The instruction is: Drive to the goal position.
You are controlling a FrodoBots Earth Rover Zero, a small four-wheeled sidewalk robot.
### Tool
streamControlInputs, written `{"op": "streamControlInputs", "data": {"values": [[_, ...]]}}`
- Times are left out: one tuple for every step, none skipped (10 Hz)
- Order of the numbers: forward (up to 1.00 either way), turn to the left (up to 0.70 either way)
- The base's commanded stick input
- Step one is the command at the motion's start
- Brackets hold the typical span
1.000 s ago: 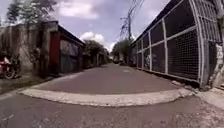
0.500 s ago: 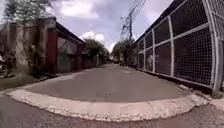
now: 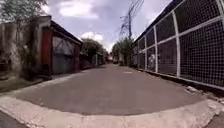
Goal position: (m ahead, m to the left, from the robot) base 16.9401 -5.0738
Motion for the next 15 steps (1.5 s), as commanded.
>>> {"op": "streamControlInputs", "data": {"values": [[0.7, 0.02], [0.7, 0.02], [0.7, 0.02], [0.7, 0.02], [0.7, 0.02], [0.7, 0.02], [0.7, 0.02], [0.7, 0.01], [0.7, 0.0], [0.7, 0.0], [0.7, 0.0], [0.7, 0.0], [0.7, 0.0], [0.7, 0.0], [0.7, 0.0]]}}
